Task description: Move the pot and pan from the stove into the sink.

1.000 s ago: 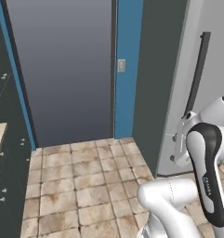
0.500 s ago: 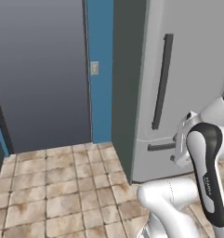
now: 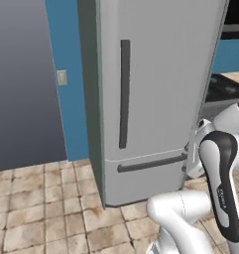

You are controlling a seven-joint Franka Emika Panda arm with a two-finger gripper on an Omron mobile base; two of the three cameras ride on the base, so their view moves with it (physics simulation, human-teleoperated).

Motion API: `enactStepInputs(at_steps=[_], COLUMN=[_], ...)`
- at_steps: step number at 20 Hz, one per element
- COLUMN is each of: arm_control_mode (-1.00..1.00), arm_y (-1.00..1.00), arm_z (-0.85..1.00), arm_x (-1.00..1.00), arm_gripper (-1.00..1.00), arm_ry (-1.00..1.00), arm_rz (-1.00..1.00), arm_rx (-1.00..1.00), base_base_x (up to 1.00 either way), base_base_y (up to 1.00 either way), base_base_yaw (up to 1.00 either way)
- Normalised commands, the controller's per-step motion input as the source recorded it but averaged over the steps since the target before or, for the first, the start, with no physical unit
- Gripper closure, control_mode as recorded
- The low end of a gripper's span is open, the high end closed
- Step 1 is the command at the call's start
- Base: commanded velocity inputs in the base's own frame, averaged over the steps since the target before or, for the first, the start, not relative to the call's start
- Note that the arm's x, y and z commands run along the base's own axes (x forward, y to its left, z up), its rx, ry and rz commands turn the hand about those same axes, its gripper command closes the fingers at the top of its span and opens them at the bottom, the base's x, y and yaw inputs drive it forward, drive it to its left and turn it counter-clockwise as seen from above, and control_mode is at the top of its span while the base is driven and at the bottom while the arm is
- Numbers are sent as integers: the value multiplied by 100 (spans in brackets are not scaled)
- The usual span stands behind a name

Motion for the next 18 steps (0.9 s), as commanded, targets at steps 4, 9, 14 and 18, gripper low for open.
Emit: enactStepInputs(at_steps=[4, 9, 14, 18], arm_control_mode=[100, 100, 100, 100], arm_y=[0, 0, 0, 0], arm_z=[0, 0, 0, 0], arm_x=[0, 0, 0, 0], arm_gripper=[-100, -100, -100, -100], arm_ry=[0, 0, 0, 0], arm_rz=[0, 0, 0, 0], arm_rx=[0, 0, 0, 0], base_base_x=[40, 40, 40, 38], base_base_y=[-94, -94, -94, -88], base_base_yaw=[-9, -8, -8, -8])
